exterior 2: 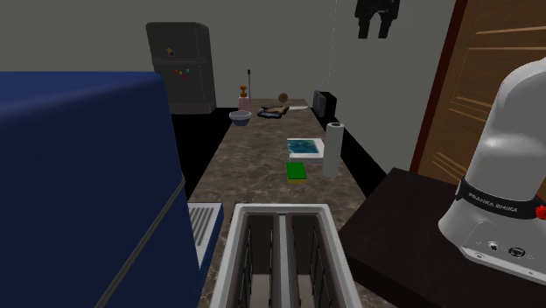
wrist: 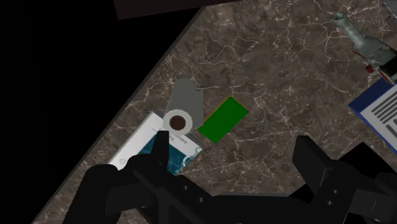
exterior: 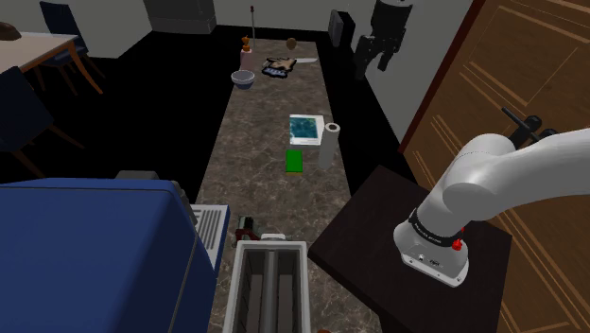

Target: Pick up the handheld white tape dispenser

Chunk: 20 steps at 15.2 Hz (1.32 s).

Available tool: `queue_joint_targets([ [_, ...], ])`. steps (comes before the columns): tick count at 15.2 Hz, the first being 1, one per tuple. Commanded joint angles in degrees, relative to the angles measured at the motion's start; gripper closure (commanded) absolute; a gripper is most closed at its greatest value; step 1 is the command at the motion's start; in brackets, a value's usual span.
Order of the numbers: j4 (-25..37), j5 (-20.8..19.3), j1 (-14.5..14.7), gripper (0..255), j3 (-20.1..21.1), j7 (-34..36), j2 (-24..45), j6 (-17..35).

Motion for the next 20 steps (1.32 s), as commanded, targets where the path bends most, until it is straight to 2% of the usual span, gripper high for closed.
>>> queue_joint_targets([
  [1,0.0,0.0,0.0,0,0.0,0.0,0.0,0.0],
  [10,-8.8,4.5,3.4,0,9.4,11.2,3.2,11.8],
  [20,-11.2,7.0,6.4,0,20.5,24.3,15.6,26.4],
])
